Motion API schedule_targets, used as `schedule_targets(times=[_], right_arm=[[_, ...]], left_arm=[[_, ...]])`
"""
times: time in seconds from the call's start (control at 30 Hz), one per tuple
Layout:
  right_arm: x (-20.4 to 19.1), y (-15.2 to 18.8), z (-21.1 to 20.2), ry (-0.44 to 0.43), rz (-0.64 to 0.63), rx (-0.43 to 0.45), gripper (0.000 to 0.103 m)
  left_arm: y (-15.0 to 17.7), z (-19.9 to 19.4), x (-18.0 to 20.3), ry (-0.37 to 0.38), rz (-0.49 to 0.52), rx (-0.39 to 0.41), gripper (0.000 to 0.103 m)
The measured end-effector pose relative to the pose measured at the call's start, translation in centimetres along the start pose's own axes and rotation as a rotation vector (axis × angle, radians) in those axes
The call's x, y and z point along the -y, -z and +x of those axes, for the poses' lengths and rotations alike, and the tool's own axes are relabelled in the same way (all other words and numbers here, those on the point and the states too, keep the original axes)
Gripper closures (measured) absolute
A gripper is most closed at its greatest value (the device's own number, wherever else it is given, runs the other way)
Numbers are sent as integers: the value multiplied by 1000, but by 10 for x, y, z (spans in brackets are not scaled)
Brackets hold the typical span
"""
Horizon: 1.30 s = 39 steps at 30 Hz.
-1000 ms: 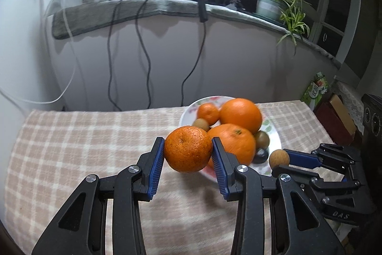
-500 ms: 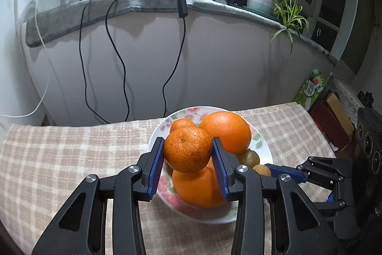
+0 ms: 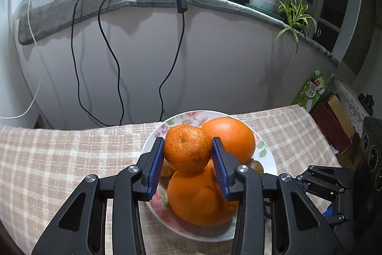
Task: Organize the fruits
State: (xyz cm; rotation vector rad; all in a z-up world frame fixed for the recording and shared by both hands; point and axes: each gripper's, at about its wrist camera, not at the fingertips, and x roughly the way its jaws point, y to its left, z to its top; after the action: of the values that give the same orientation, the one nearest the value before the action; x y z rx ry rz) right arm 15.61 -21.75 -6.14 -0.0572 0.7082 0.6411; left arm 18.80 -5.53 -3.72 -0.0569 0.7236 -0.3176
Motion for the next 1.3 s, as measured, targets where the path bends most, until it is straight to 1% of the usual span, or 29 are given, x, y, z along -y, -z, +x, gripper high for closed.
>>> schedule_targets(times=[0.07,0.13,0.2,0.23,0.27,0.3,0.4,0.67,0.93,1.07,1.17,1.3], right_arm=[[0,0,0,3,1,2,75],[1,0,-1,6,4,6,71],[1,0,-2,10,5,13,53],[1,0,-3,14,6,18,50],[1,0,-4,16,6,24,45],[1,0,-5,16,7,27,44],[1,0,-7,19,7,30,41],[2,0,-11,19,12,36,41],[-1,2,-22,26,18,50,40],[-1,4,-31,34,26,66,29],[-1,4,-37,36,35,74,28],[-1,5,-44,49,47,83,28]], left_arm=[[0,3,-1,9,-5,-4,65],[0,6,0,15,-1,-10,65],[1,9,2,17,13,-19,63],[1,9,3,13,18,-17,59],[1,8,3,12,19,-16,44],[1,6,3,10,17,-7,35],[-1,3,3,9,13,3,34],[-1,-3,2,3,18,10,34],[5,-25,5,-8,23,43,34],[11,-39,6,-13,21,63,34],[17,-50,8,-22,16,79,29],[26,-65,12,-44,17,94,27]])
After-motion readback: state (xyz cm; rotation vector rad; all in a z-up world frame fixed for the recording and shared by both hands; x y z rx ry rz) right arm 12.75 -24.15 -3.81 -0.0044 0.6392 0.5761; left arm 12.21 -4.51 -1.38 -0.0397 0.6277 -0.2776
